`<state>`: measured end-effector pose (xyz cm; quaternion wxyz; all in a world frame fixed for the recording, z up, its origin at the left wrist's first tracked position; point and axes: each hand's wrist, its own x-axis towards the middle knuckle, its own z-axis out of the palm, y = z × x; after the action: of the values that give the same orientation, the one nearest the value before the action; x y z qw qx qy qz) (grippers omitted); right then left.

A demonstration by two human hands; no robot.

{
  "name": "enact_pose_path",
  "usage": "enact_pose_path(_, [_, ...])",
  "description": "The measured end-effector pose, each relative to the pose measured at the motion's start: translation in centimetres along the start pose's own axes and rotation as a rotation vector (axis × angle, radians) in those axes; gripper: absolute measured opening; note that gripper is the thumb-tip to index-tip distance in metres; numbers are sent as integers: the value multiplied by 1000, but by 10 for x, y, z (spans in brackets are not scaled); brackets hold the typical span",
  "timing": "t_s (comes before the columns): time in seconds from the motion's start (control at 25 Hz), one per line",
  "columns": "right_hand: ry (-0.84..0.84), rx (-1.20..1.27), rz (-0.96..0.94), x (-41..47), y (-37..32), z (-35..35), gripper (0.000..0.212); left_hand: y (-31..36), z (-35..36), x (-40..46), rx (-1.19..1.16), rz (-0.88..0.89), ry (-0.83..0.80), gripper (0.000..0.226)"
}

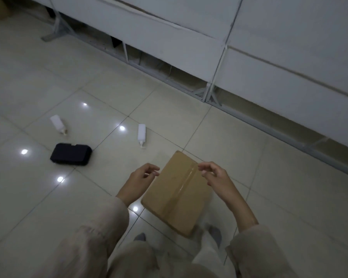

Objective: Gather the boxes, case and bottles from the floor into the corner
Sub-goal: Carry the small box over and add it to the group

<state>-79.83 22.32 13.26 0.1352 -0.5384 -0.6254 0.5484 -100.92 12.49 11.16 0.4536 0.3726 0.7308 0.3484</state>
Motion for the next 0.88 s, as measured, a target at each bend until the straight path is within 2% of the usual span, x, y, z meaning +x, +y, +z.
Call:
enact_pose_path(0.12, [-158, -76, -17, 44, 8, -21, 23, -1, 26, 14, -72, -93, 168, 22])
enact_pose_path(0.24, [-397, -221, -59, 89, 24, -50, 24, 0, 72, 17, -202, -203, 394, 20])
enact_pose_path(0.4, [-552, -394, -77, 142, 56, -83, 29, 7, 138, 15, -351, -325, 634, 18])
enact_pose_path(0.64, [-582, -533, -76, 206, 132, -63, 38, -38, 211, 31, -367, -473, 738, 19])
enact_pose_path(0.88, [-433, -765, -134, 280, 249, -12, 52, -154, 280, 107, -314, -661, 773, 36])
